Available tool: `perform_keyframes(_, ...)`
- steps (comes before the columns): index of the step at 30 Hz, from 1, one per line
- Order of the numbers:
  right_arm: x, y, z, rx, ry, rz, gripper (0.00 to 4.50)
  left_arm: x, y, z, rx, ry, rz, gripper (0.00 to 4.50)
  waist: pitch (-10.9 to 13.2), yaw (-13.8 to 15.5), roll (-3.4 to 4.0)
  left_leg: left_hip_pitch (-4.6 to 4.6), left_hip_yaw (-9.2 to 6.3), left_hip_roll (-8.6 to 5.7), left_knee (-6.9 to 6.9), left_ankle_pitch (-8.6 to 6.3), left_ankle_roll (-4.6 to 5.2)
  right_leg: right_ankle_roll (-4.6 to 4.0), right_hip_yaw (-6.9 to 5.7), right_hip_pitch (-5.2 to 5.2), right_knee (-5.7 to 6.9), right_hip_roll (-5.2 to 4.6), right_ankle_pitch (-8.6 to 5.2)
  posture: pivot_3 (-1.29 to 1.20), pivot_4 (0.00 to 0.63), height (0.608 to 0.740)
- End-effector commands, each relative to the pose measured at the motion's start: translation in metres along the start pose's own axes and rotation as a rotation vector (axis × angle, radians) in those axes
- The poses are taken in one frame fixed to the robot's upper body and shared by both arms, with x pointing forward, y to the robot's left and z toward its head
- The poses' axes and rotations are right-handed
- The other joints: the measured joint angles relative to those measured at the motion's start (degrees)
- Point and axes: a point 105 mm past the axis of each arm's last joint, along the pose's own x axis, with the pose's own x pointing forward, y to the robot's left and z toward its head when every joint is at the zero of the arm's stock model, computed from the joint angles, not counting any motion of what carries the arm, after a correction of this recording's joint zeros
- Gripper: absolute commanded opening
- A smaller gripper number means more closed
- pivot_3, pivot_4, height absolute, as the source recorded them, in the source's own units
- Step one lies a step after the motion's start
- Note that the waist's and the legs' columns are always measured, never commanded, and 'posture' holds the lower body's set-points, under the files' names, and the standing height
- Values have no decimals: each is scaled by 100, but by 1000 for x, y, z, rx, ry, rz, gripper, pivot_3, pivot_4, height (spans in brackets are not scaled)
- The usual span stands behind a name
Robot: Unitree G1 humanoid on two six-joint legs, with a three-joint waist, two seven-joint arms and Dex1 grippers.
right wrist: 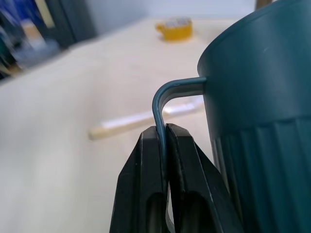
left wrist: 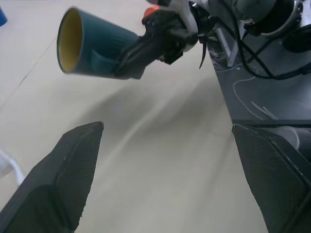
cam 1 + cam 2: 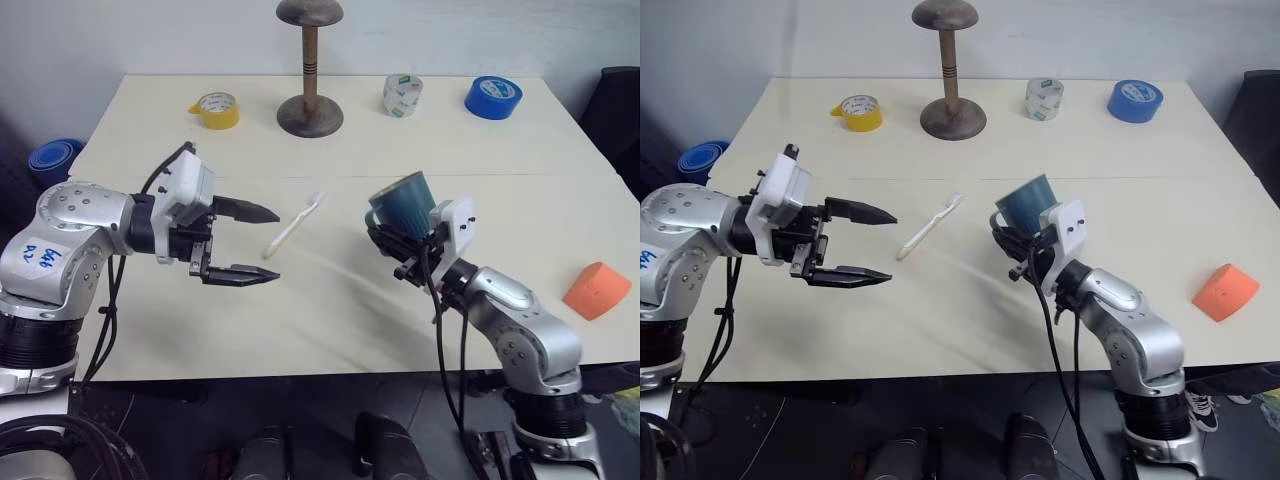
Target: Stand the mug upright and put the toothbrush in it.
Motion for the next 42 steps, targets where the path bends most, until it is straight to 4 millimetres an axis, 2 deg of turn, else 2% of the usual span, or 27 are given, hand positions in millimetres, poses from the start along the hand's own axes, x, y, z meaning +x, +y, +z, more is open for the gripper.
perform_keyframes(1,35,21,4,166,-203,124,21,-13,4,14,39,12,41,4500,0,-6,-1,1,-1,1,-1,0,0,0,-1,0,4,0,0,0,150,740)
perform_keyframes(3,45,27,-2,208,-214,149,21,-15,4,14,38,19,46,4500,1,-37,1,3,-2,1,1,1,-1,0,-1,0,13,0,0,0,150,740)
perform_keyframes(7,68,43,-29,221,-195,190,21,-22,0,17,37,59,49,4500,4,-140,6,8,-14,2,-2,-1,-8,0,-2,-8,45,0,0,0,150,740)
perform_keyframes(13,63,44,-46,226,-180,203,21,-26,-2,19,28,80,43,4500,6,-148,9,9,-14,3,-3,-2,-10,0,-1,-8,45,0,0,0,150,740)
perform_keyframes(18,43,36,-56,232,-143,190,1416,-20,-1,17,29,86,21,4500,6,-141,9,10,-15,3,-2,-2,-12,0,-1,-8,46,0,0,0,150,740)
perform_keyframes(24,19,40,-55,220,-105,190,3601,-14,5,16,37,72,-2,4500,6,-136,9,10,-12,3,-1,-3,-12,0,2,-8,47,0,0,0,150,740)
perform_keyframes(27,9,37,-55,173,-69,152,4473,-11,6,14,43,70,-17,4500,6,-140,10,11,-11,4,-1,-3,-13,0,2,-8,48,0,0,0,150,740)
perform_keyframes(34,-17,32,-49,49,60,131,4473,-6,11,8,40,61,-35,4500,6,-121,9,10,-8,3,0,-3,-14,0,5,-8,45,0,0,0,150,740)
perform_keyframes(38,-36,30,-45,-50,160,146,4473,-5,23,-7,9,113,21,4500,6,-107,9,10,-8,2,0,-3,-13,0,6,-8,44,-1,0,0,150,740)
perform_keyframes(40,-52,27,-34,-119,234,147,4473,-9,53,-29,-39,215,203,4500,6,-92,9,10,-6,2,0,-3,-13,0,5,-8,44,-1,0,0,150,740)
perform_keyframes(41,-57,26,-29,-141,259,146,4473,-11,64,-37,-58,248,273,4500,6,-46,9,10,-5,2,1,-3,-12,0,6,-7,42,-1,0,0,150,740)
perform_keyframes(42,-64,22,-18,-152,271,123,4473,-11,84,-42,-107,247,394,4500,7,2,9,9,-4,-2,2,-3,-10,0,10,-7,39,-1,0,0,150,740)
